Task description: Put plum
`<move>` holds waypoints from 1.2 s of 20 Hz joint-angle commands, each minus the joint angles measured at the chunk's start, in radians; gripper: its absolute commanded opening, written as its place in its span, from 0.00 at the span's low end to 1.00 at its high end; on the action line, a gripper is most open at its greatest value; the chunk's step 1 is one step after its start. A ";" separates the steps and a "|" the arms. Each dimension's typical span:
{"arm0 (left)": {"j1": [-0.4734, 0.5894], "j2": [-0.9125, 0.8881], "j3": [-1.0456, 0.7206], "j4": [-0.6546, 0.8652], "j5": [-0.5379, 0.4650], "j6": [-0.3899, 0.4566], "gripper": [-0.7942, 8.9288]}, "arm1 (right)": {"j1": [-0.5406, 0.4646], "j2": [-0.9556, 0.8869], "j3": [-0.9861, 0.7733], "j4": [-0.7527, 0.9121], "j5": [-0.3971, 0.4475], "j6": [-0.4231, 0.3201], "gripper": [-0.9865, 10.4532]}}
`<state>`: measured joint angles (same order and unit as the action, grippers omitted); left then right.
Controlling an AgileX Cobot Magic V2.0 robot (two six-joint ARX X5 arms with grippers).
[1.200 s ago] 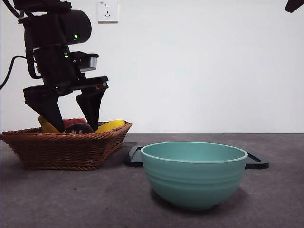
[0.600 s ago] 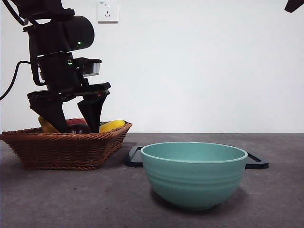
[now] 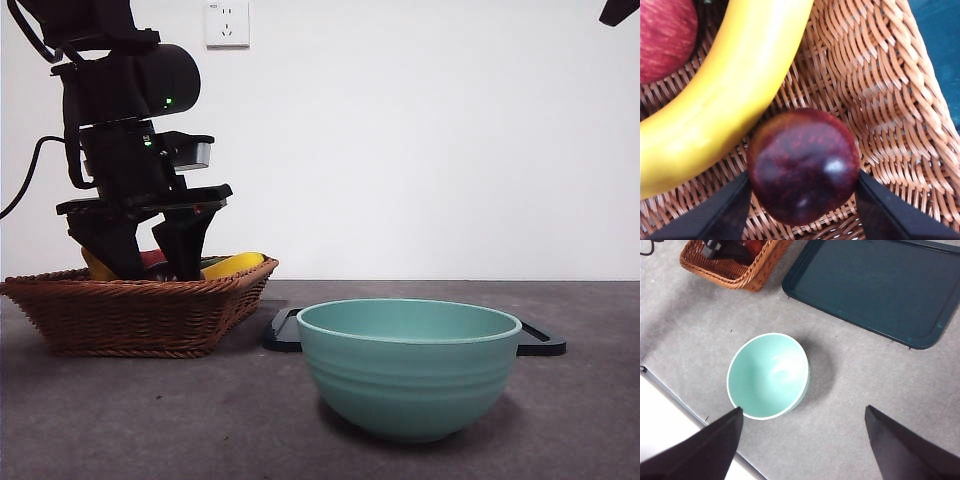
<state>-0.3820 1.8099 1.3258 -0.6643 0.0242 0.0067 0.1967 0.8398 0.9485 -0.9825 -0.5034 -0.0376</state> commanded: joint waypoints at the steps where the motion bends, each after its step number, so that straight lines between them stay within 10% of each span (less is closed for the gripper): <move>1: -0.005 0.021 0.024 -0.002 0.000 0.004 0.33 | 0.005 0.008 0.020 0.010 -0.002 0.004 0.43; 12: -0.063 -0.269 0.024 -0.071 0.028 0.003 0.34 | 0.004 0.008 0.020 0.010 -0.001 0.003 0.43; 24: -0.453 -0.354 0.023 -0.138 0.183 0.000 0.34 | 0.004 0.008 0.020 0.010 0.006 0.003 0.43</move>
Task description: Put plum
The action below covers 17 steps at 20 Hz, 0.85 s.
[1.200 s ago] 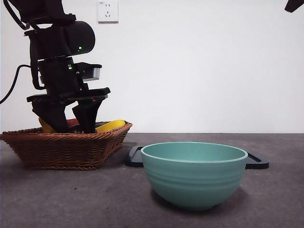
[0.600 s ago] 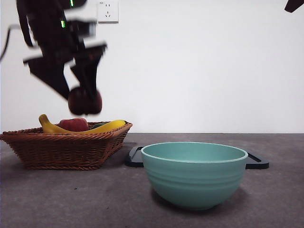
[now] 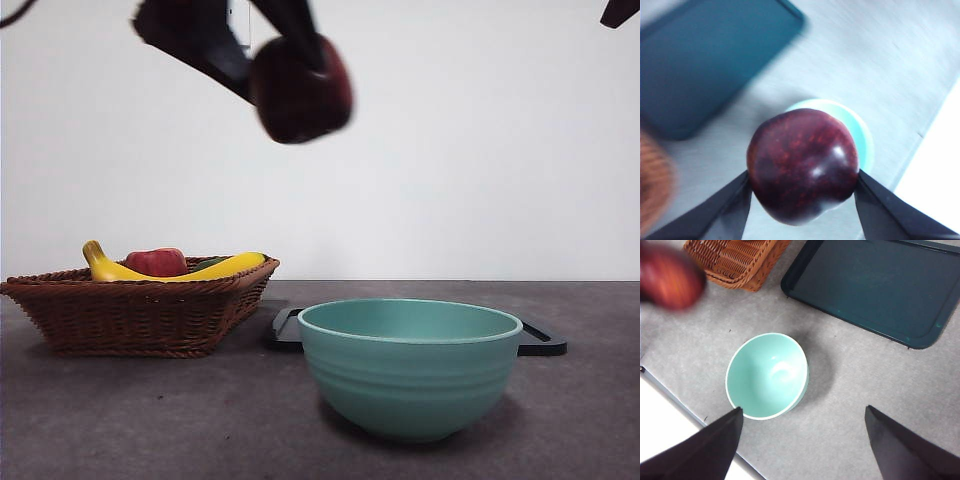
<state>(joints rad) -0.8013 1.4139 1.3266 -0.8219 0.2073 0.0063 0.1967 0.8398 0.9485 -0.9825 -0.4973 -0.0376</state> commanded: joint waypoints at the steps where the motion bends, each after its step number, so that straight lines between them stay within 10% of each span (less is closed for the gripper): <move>1: -0.058 0.068 0.023 0.035 0.000 0.000 0.33 | 0.004 0.008 0.020 0.012 0.000 0.003 0.43; 17: -0.152 0.444 0.023 0.134 -0.069 0.031 0.34 | 0.004 0.008 0.020 0.013 0.001 0.003 0.43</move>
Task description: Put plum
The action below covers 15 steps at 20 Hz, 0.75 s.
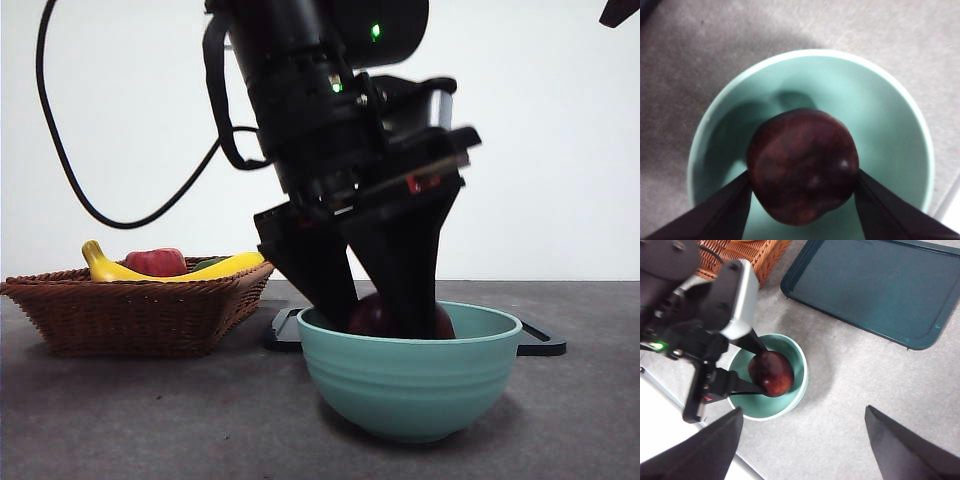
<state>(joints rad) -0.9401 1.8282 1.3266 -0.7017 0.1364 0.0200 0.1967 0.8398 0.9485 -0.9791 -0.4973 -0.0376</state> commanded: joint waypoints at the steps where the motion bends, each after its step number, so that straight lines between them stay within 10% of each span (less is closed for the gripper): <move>1: -0.014 0.035 0.023 0.015 0.002 0.018 0.34 | 0.004 0.008 0.020 0.010 0.000 0.003 0.43; 15: -0.017 -0.062 0.027 0.011 0.002 0.013 0.48 | 0.004 0.008 0.020 0.009 0.000 0.003 0.43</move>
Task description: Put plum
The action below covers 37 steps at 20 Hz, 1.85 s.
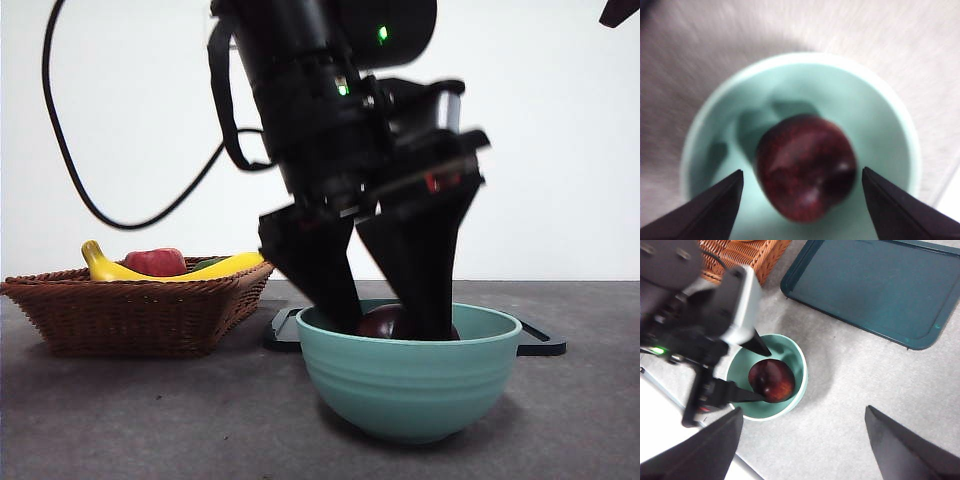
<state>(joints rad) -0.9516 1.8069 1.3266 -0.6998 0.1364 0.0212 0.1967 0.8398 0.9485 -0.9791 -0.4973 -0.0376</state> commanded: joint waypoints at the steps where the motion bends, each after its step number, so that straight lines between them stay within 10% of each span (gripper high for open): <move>1: -0.002 -0.073 0.027 0.011 0.002 0.012 0.48 | 0.004 0.008 0.020 0.009 0.000 0.003 0.43; 19: 0.354 -0.701 -0.155 -0.063 0.060 -0.046 0.47 | 0.004 0.008 0.020 0.009 0.000 0.003 0.43; 28: 0.360 -0.840 -0.485 -0.018 0.373 -0.085 0.47 | 0.004 0.008 0.020 0.008 0.000 0.004 0.43; 37: 0.360 -0.840 -0.485 -0.002 0.382 -0.093 0.47 | 0.035 0.043 0.020 -0.003 -0.001 0.036 0.43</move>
<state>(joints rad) -0.5838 0.9619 0.8310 -0.7090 0.5129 -0.0692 0.2295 0.8722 0.9485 -0.9844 -0.4973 -0.0181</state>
